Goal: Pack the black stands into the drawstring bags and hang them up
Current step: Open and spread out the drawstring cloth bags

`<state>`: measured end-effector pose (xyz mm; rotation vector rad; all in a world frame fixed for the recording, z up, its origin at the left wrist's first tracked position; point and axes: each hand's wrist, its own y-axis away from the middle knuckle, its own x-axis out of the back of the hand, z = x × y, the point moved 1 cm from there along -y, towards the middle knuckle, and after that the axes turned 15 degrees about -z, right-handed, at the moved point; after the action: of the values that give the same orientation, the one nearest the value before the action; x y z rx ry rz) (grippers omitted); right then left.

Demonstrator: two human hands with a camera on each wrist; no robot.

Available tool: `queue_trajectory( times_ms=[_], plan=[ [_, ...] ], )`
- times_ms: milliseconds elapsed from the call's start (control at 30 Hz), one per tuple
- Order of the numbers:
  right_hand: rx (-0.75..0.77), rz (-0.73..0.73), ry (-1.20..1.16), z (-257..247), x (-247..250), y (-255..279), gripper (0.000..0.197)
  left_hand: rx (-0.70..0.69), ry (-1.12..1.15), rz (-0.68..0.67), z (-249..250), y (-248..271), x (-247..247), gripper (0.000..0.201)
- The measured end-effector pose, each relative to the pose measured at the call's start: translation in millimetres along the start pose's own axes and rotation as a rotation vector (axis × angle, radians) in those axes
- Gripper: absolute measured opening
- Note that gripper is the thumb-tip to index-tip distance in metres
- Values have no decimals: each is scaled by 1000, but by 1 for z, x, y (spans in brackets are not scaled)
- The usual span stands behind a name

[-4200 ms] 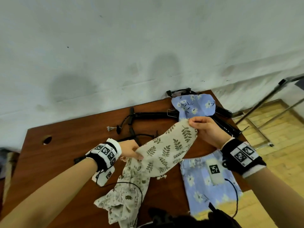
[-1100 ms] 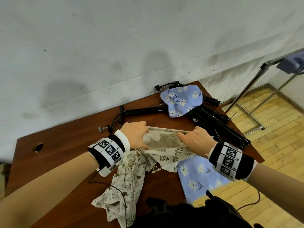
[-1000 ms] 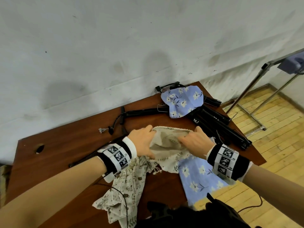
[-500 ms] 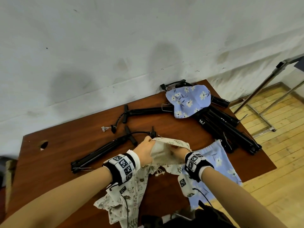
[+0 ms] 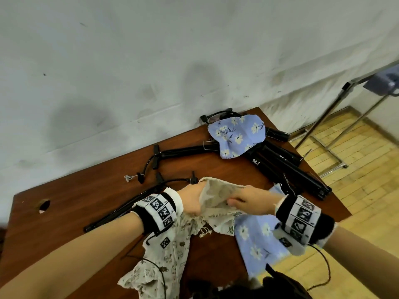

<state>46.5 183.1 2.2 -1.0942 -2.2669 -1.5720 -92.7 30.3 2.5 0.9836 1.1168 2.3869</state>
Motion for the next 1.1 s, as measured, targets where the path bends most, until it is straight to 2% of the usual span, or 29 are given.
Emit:
queue_trajectory(
  times_ms=[67,133,167,267,333,400,467,567,600,700,733,800,867,933,967,1100],
  plan=[
    [-112,23,339,1,8,35,50,10,-12,-44,-1,1,9,78],
    [-223,105,597,13,15,63,44,-25,49,-63,3,12,22,82],
    [-226,150,616,21,19,74,37,-72,103,-59,7,17,29,77],
    [-161,366,437,48,27,105,31,-166,202,-44,16,29,45,32],
    [-106,522,223,59,30,129,36,-170,300,-22,26,35,50,21],
    [-83,559,-112,63,30,157,41,-228,512,-46,42,42,52,26],
    [-19,514,-440,63,27,186,48,-343,694,-133,59,51,48,20],
    [29,452,-582,62,18,224,63,-460,614,-345,90,63,35,18],
    [40,417,-620,60,15,234,60,-475,595,-378,100,63,31,22],
    [94,320,-752,53,10,255,37,-430,644,-475,115,40,20,59],
    [97,288,-785,55,8,258,33,-439,625,-528,120,35,15,61],
    [43,258,-794,64,6,255,27,-421,633,-584,120,23,8,47],
    [-54,263,-771,77,4,239,21,-360,723,-561,112,8,-2,36],
    [-136,303,-708,97,-2,208,23,-277,714,-448,103,-12,-13,20],
    [-172,313,-648,109,-6,186,22,-241,630,-387,95,-26,-19,17],
    [-307,245,-449,150,-38,88,16,-93,258,-200,58,-79,-49,38]
  ],
)
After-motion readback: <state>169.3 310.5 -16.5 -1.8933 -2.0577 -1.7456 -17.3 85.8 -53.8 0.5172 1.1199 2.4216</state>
